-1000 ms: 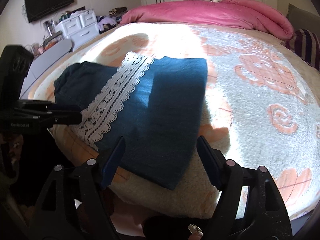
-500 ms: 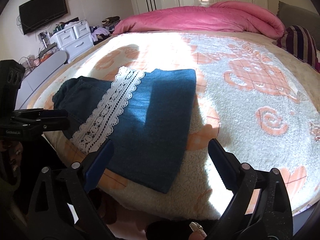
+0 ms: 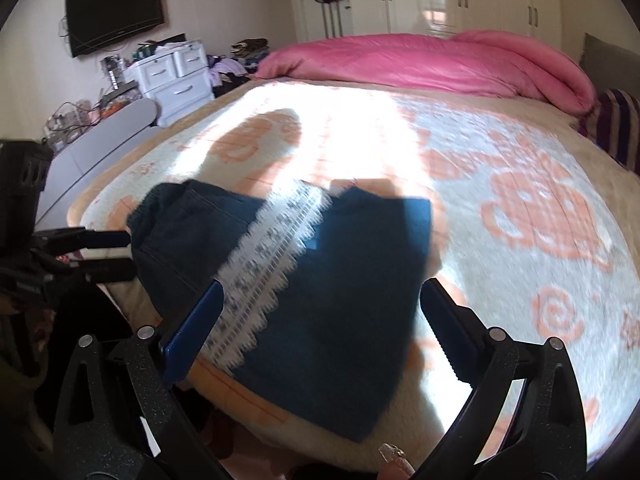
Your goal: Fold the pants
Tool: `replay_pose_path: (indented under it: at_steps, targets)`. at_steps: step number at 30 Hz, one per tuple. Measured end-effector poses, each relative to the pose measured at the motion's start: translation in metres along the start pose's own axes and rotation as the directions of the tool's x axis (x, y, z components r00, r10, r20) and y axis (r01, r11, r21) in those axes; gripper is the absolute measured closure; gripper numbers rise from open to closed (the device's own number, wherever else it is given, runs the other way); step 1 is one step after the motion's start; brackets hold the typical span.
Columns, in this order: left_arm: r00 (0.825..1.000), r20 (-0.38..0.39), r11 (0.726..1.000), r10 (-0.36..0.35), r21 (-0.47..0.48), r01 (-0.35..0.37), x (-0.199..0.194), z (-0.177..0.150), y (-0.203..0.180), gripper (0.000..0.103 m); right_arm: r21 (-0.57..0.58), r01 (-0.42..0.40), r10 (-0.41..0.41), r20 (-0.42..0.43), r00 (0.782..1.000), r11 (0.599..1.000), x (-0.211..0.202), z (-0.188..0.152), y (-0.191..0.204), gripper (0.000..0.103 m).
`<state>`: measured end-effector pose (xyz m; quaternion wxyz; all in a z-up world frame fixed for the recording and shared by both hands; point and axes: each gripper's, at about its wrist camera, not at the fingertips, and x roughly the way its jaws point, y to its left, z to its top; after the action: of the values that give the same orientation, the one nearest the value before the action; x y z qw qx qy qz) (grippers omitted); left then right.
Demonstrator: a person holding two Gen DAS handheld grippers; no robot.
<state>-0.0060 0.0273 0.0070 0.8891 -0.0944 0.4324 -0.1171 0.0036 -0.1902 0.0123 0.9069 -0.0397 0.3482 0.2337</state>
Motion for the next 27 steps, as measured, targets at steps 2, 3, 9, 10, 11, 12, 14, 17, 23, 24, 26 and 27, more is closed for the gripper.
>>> replay_pose_path:
  at_steps: [2,3,9,10,11,12,14,17,23,24,26,27]
  targets:
    - [1.000,-0.001,1.000,0.016,-0.012,-0.016,-0.001,0.000,0.006,0.011,-0.018,-0.026,0.026,0.003,1.000,1.000,0.004,0.011,0.006,0.009]
    - [1.000,-0.002,0.999,0.030,-0.022,-0.030,-0.001,0.001,0.010,0.011,-0.033,-0.034,0.034,0.000,0.999,0.999,0.007,0.018,0.010,0.009]
    - [0.997,-0.012,0.993,0.073,-0.093,-0.074,-0.003,0.000,0.033,0.011,-0.142,-0.099,0.099,-0.005,0.995,0.985,0.027,0.057,0.040,0.009]
    - [0.997,-0.016,0.991,0.073,-0.112,-0.075,-0.003,0.000,0.038,0.011,-0.153,-0.121,0.119,-0.019,0.993,0.981,0.033,0.064,0.045,0.009]
    - [0.997,-0.022,0.988,0.073,-0.133,-0.076,-0.001,-0.001,0.043,0.011,-0.159,-0.140,0.138,-0.029,0.990,0.977,0.038,0.070,0.049,0.009]
    - [0.996,-0.035,0.984,0.077,-0.159,-0.081,0.001,-0.002,0.049,0.007,-0.164,-0.172,0.166,-0.047,0.985,0.971,0.045,0.077,0.056,0.009]
    - [0.995,-0.056,0.975,0.077,-0.206,-0.087,0.007,-0.004,0.060,0.006,-0.178,-0.222,0.207,-0.097,0.973,0.959,0.060,0.085,0.066,0.009]
    - [0.996,-0.072,0.962,0.057,-0.262,-0.074,0.014,-0.006,0.074,0.006,-0.238,-0.260,0.229,-0.151,0.962,0.936,0.081,0.093,0.090,0.009]
    - [0.998,-0.049,0.948,0.031,-0.316,-0.046,0.025,-0.006,0.089,0.007,-0.262,-0.363,0.298,-0.257,0.919,0.894,0.122,0.109,0.127,0.009]
    - [0.998,-0.050,0.945,0.023,-0.324,-0.038,0.028,-0.006,0.090,0.009,-0.268,-0.379,0.305,-0.278,0.911,0.886,0.130,0.111,0.133,0.009]
    - [0.998,-0.064,0.944,0.001,-0.330,-0.022,0.035,-0.006,0.092,0.024,-0.282,-0.401,0.311,-0.314,0.897,0.872,0.143,0.113,0.143,0.009]
    - [0.998,-0.069,0.945,0.004,-0.327,-0.027,0.036,-0.006,0.092,0.025,-0.297,-0.406,0.302,-0.339,0.891,0.864,0.152,0.113,0.150,0.009]
